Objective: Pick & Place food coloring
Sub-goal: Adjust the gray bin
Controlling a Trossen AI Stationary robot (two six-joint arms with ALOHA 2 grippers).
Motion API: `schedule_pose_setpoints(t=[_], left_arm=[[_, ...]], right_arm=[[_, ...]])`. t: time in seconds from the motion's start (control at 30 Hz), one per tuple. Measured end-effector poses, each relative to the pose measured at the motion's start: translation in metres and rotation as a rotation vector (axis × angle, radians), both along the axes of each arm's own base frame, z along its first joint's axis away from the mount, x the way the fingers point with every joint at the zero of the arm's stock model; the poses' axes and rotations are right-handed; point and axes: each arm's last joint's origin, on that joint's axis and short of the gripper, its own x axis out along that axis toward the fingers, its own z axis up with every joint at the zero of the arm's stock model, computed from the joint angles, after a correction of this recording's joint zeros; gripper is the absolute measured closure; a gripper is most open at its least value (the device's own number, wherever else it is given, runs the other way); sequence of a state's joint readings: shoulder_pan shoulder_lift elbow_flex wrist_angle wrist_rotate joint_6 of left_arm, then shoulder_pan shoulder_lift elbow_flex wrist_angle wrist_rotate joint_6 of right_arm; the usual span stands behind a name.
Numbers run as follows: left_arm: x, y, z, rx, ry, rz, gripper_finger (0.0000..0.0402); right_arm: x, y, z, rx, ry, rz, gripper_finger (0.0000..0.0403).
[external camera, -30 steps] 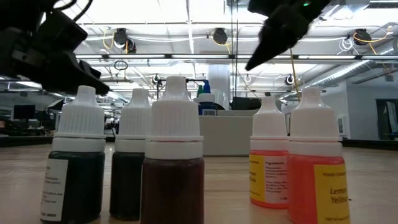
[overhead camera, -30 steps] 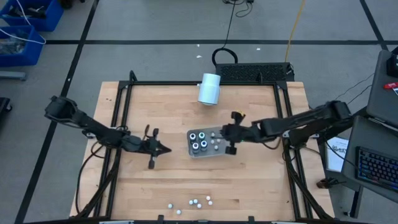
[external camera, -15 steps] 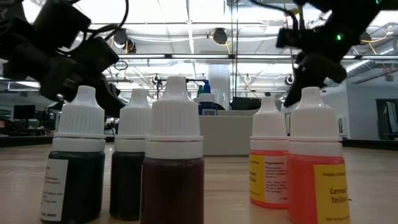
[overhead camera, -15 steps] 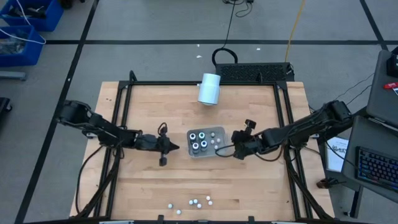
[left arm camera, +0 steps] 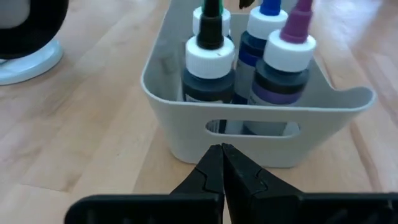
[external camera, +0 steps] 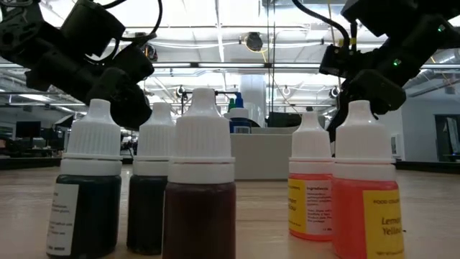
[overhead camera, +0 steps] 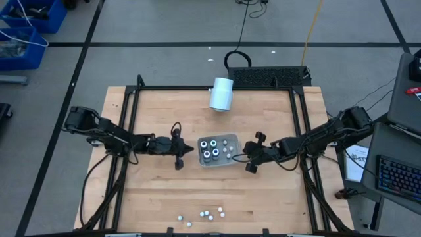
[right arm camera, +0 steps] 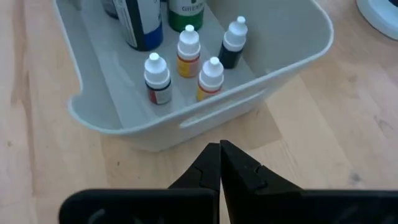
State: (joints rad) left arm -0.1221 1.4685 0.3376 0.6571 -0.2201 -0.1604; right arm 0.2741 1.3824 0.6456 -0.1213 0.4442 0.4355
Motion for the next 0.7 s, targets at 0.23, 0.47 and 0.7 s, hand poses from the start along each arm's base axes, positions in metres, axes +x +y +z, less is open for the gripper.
schedule_pose_setpoints(t=[0.23,0.47,0.7], left_arm=[[0.000,0.005,0.000,0.006,-0.003,0.049,0.0398],[0.001,0.009,0.001,-0.002,-0.014,0.088,0.0398],[0.002,0.009,0.002,-0.005,-0.032,0.089,0.0398]], right_arm=[[0.005,0.001,-0.004,0.000,-0.011,0.008,0.0403],[0.014,0.006,-0.021,0.038,0.005,0.047,0.0403],[0.017,0.007,-0.027,0.043,0.004,0.042,0.0403]])
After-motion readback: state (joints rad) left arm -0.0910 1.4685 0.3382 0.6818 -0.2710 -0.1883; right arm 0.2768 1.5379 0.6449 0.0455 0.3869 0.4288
